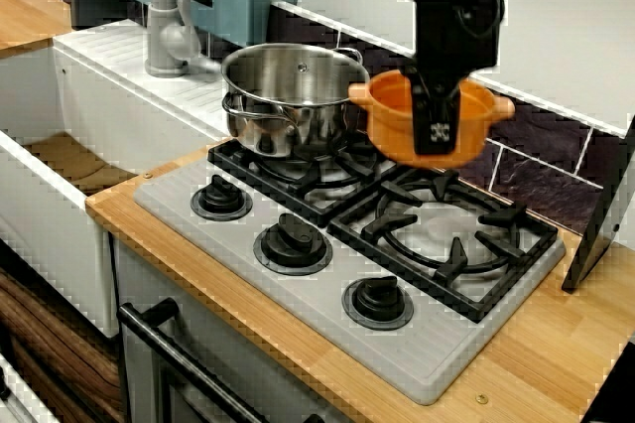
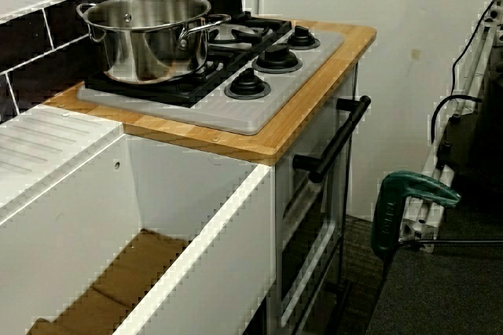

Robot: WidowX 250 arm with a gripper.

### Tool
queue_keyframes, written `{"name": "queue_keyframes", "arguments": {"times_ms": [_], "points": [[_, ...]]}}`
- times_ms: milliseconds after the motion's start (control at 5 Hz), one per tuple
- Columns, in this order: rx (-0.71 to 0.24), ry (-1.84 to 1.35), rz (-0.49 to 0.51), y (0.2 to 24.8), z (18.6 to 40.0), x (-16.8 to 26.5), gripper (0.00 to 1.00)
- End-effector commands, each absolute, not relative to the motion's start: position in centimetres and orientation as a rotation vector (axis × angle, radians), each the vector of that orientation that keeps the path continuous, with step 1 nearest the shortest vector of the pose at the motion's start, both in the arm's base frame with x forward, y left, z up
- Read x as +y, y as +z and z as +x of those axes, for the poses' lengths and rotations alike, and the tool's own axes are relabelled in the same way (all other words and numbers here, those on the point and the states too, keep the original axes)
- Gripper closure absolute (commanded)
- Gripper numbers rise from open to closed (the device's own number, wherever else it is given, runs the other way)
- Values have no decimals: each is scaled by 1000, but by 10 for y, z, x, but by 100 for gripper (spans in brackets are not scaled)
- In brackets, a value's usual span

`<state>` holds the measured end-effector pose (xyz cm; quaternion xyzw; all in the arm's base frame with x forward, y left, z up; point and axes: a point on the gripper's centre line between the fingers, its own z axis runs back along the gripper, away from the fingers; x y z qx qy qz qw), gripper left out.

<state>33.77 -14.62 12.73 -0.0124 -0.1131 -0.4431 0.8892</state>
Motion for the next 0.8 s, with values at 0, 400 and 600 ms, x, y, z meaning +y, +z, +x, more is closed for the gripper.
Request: {"name": "queue_keyframes", "arguments": {"times_ms": [0, 400, 600], "points": [[-286, -881, -16, 120, 338, -135, 100], [-308, -866, -11, 108, 342, -120, 100], [-301, -873, -31, 106, 345, -118, 100]]}}
